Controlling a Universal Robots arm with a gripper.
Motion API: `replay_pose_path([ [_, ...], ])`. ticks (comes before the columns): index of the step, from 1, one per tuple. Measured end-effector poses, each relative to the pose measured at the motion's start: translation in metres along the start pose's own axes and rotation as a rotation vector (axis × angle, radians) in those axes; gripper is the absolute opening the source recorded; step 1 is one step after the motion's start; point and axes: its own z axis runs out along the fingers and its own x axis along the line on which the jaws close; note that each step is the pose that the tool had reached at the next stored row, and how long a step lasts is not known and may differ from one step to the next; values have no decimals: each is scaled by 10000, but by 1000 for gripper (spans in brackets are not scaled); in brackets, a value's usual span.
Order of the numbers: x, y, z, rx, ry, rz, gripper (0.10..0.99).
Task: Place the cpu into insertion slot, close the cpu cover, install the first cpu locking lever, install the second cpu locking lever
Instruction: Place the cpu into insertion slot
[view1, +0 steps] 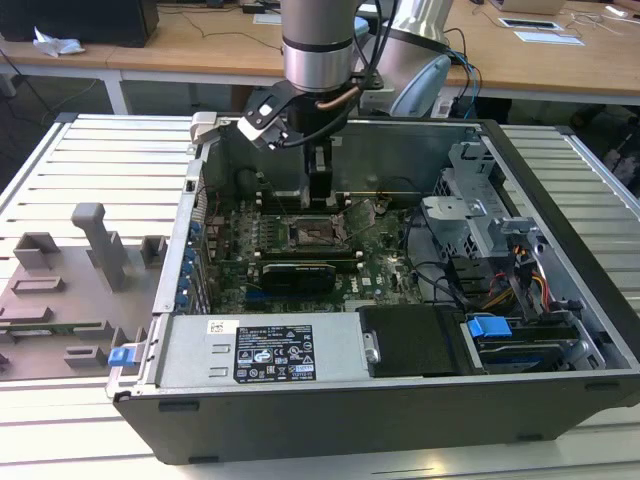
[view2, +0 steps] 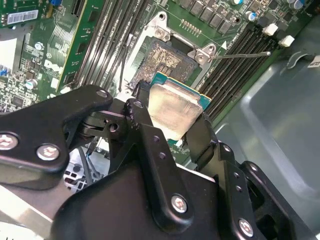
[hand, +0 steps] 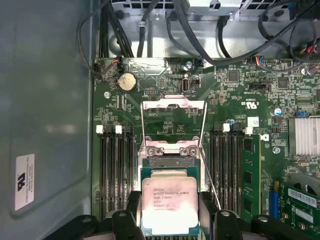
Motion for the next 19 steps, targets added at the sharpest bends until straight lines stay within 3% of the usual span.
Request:
replay_pose_path([
  [19, 0, -14, 209, 0, 0, 0, 541],
])
